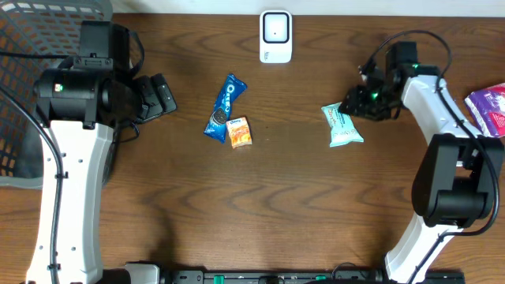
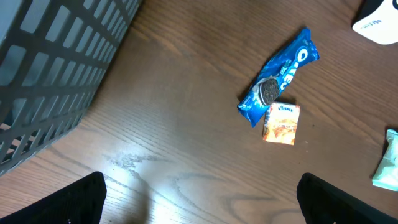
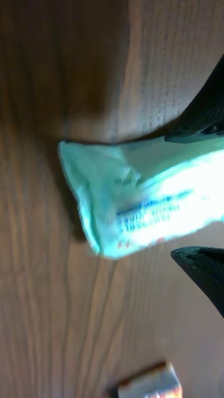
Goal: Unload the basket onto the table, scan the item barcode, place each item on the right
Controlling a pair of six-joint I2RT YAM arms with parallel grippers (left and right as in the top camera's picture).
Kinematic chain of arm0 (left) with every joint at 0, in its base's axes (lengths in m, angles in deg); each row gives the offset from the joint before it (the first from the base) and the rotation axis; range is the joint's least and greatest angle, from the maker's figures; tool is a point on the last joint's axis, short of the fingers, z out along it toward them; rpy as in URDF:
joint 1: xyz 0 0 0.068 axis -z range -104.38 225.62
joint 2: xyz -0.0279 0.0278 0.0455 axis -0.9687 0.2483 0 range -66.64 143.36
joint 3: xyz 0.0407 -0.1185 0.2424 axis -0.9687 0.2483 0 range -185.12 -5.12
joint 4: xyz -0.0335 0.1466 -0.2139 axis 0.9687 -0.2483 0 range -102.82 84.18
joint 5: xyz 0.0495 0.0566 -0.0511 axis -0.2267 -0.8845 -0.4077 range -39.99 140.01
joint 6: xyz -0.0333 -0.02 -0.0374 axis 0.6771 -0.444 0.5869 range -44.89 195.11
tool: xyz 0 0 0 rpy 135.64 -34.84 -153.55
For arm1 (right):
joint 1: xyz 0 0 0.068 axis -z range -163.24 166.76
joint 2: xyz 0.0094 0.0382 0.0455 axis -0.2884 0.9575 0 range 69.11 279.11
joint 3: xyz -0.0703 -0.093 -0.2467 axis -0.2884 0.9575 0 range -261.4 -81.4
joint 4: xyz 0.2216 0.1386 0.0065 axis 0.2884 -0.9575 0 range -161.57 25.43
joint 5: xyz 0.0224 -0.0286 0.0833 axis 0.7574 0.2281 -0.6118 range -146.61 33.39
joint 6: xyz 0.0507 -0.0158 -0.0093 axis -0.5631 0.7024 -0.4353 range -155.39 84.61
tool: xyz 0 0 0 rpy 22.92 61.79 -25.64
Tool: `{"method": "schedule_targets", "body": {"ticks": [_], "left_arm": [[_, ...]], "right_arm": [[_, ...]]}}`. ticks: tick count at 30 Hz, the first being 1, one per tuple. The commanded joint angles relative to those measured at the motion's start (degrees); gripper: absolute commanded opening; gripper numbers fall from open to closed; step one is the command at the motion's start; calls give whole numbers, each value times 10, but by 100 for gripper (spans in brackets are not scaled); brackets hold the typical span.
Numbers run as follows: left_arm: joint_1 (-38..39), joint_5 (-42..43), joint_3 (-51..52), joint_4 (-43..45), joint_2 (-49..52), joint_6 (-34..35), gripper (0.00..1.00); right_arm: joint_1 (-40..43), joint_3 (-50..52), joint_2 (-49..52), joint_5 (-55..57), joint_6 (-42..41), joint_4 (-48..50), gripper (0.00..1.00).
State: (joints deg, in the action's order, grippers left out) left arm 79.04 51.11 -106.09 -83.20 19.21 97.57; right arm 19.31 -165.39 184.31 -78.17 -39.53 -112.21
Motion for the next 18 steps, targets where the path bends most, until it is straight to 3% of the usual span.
{"method": "schedule_targets", "body": {"ticks": [1,10,14,15,17,18], "left_arm": [[-2,-9,-2,-2,3,-4,98],[-2,-9,-2,-2,3,-3,98],[-2,-9,-2,-2,3,-3,98],[-2,-9,-2,-2,3,-3,98],[-2,-9,-2,-2,3,-3,98],[-2,-9,-2,-2,3,-3,98]], "right_arm": [[0,36,-7,28,-2,19,50],[0,94,-7,-7,-5,78,45],[-6,111,-7,-22,-9,100,25],[-9,118,-7,-21,-19,108,14],[-12,122,-7,-21,-30,115,2],[-13,122,-7,-22,-37,117,1]]}}
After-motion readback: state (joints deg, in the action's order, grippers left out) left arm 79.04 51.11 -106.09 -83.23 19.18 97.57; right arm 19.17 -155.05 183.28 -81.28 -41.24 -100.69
